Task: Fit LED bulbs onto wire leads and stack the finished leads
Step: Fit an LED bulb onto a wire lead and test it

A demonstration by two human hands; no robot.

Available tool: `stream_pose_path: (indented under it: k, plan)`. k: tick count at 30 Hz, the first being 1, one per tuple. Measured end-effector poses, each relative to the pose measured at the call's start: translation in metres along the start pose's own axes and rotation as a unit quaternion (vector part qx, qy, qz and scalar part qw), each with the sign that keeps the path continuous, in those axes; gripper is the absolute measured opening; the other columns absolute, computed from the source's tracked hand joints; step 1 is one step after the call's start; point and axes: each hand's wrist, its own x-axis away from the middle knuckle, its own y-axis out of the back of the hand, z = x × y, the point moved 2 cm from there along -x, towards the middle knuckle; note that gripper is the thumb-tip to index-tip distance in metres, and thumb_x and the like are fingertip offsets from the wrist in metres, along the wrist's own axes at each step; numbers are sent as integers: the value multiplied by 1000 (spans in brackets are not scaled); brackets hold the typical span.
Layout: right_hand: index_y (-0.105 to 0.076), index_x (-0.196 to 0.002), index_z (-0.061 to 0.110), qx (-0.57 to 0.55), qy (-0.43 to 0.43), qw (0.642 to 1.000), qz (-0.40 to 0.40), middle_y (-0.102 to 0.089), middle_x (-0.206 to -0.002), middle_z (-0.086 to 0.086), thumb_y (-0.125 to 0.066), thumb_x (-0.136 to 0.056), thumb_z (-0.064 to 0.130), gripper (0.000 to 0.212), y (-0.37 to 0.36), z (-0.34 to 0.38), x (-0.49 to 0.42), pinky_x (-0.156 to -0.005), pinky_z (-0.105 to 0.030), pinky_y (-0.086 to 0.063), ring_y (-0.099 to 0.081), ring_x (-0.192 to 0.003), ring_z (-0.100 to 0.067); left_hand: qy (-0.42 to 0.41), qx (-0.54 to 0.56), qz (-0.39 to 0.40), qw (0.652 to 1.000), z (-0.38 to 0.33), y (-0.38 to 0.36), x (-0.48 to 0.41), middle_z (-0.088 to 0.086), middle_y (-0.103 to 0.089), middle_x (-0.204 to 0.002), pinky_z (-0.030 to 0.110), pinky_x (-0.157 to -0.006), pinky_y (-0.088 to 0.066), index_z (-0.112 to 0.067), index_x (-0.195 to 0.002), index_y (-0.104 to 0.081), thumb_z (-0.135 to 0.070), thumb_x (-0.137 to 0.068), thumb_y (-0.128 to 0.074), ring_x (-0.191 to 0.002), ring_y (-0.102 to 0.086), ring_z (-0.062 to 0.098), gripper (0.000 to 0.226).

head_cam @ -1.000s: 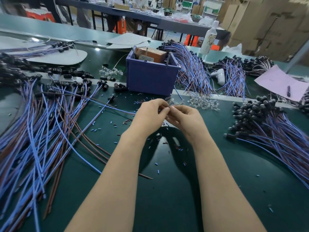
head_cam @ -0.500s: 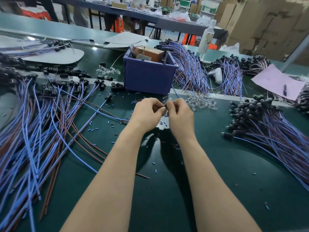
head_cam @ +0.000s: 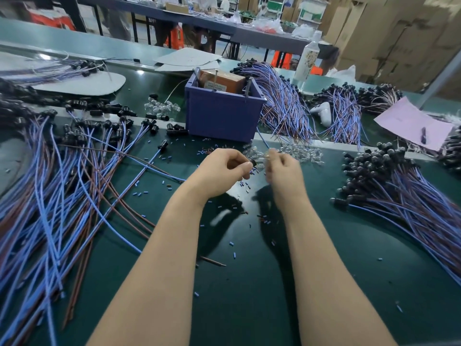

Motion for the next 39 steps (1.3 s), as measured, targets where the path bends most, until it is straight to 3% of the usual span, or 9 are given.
stream_pose_path:
  k: [6, 10, 14, 19, 25, 28, 31, 35, 39]
  plan:
    - [-56, -94, 12, 65, 54, 995, -45, -63, -82, -1, -52, -94, 16, 6, -5, 5, -6, -73, -28, -46, -58, -78, -17, 14, -10, -165, 986, 1, 1, -7, -3, -66, -86, 21, -74, -44, -16, -95, -64, -21, -92, -58, -81, -59, 13, 8]
    - [-63, -111, 12, 170, 106, 980, -22, -62, -104, -2, -49, -92, 8, 24, -16, 8, -14, -79, -21, -37, -56, -94, -18, 18, -36, -176, 984, 5, -2, -6, -6, -59, -86, 9, -69, -32, -13, -107, -65, -19, -92, -57, -82, -53, 11, 18]
    - [-57, -127, 14, 291, 58, 947, -120, -50, -133, -9, -41, -92, 4, 40, 4, -7, -31, -98, -29, -29, -43, -121, -28, 34, -30, -182, 982, 6, -3, -7, -4, -59, -88, 9, -68, -32, -13, -111, -65, -20, -93, -55, -83, -53, 12, 22]
    - [-59, -125, 18, 397, -7, 914, -81, -48, -135, -9, -42, -91, 6, 40, 7, -20, -36, -101, -38, -29, -38, -123, -32, 53, -30, -170, 984, 6, -5, -7, 2, -67, -94, 20, -71, -35, -12, -105, -66, -23, -98, -44, -87, -56, 17, 25]
    - [-62, -117, 8, 357, 1, 930, -85, -56, -124, -15, -45, -87, -2, 36, 13, -18, -34, -97, -36, -41, -50, -115, -32, 59, -40, -147, 987, 4, -3, -7, 2, -66, -112, 20, -87, -39, -15, -115, -64, -20, -97, -47, -100, -56, 15, 25]
    - [-65, -117, 9, 360, -2, 931, -62, -60, -122, -15, -48, -89, 0, 34, 17, -16, -33, -93, -32, -44, -55, -112, -31, 47, -64, -150, 985, 1, -1, -7, -1, -66, -114, 37, -104, -39, -22, -116, -65, -20, -95, -50, -115, -53, 23, 25]
    - [-68, -109, 12, 384, -18, 923, -28, -60, -121, -15, -50, -90, 4, 28, 19, -13, -31, -89, -32, -45, -56, -110, -31, 16, -110, -160, 981, -3, -1, -6, 3, -63, -116, 40, -99, -41, -21, -116, -65, -18, -95, -51, -111, -53, 28, 25]
    - [-64, -105, 9, 372, -2, 928, -22, -62, -114, -13, -53, -90, 6, 19, 23, -9, -26, -83, -29, -42, -55, -108, -28, -23, -88, -172, 981, -6, -1, -4, 5, -63, -110, 25, -87, -45, -14, -114, -64, -12, -94, -53, -92, -56, 20, 23]
    - [-60, -98, 10, 42, 64, 996, -40, -65, -92, -7, -54, -92, 5, 10, 18, 3, -9, -82, -28, -53, -63, -82, -16, -35, -48, -167, 984, -4, -2, -4, 1, -64, -97, 13, -76, -41, -13, -108, -64, -8, -93, -54, -84, -56, 12, 19]
